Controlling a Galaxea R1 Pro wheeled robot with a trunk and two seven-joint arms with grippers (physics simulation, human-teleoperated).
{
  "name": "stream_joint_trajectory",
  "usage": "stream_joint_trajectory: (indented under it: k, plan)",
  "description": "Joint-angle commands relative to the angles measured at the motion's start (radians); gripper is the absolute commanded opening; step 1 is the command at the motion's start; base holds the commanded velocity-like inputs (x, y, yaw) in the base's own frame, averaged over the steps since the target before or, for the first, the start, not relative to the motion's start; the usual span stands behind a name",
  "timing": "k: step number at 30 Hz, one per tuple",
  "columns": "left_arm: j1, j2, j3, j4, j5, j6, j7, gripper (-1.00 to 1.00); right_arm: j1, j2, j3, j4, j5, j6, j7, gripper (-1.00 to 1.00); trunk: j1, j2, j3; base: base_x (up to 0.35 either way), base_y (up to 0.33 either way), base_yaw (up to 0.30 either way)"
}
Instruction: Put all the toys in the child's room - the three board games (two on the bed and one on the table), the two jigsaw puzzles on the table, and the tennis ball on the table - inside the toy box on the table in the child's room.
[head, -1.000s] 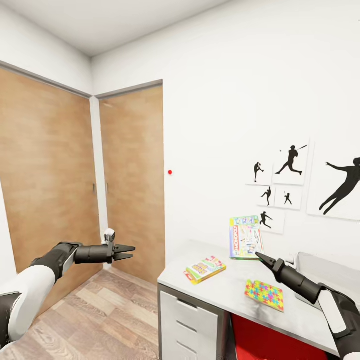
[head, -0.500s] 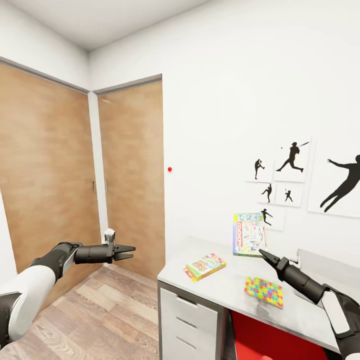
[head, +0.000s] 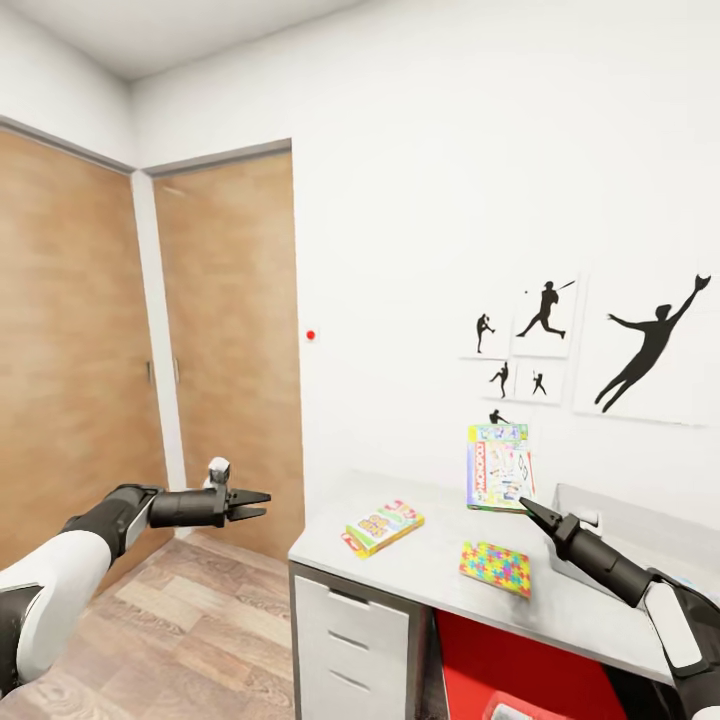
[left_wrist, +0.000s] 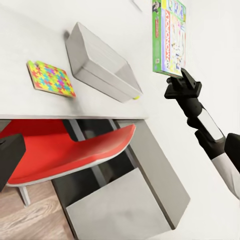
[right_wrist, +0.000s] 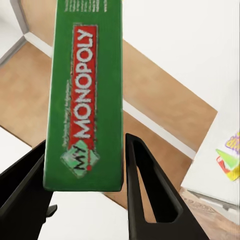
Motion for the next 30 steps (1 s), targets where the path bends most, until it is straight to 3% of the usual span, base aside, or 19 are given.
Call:
stream_joint_trajectory:
  k: [1, 19, 30]
  plan:
    - [0.000, 0.000, 0.007, -0.001, -0.011, 0.011, -0.006, 1.00, -0.001, 0.001, -0.002, 0.000, -0.005, 0.007, 0.002, -1.00, 0.000, -0.001, -0.001, 0.000, 0.000, -0.246]
    - [0.000, 0.001, 0.006, -0.001, -0.011, 0.011, -0.008, 1.00, -0.001, 0.000, -0.005, 0.002, -0.005, 0.007, 0.003, -1.00, 0.000, -0.001, -0.013, 0.000, 0.122, -0.254]
    - [0.000, 0.002, 0.006, -0.001, -0.011, 0.011, -0.007, 1.00, -0.001, 0.000, -0.006, 0.002, -0.005, 0.007, 0.003, -1.00, 0.000, -0.001, -0.019, 0.000, 0.013, -0.256]
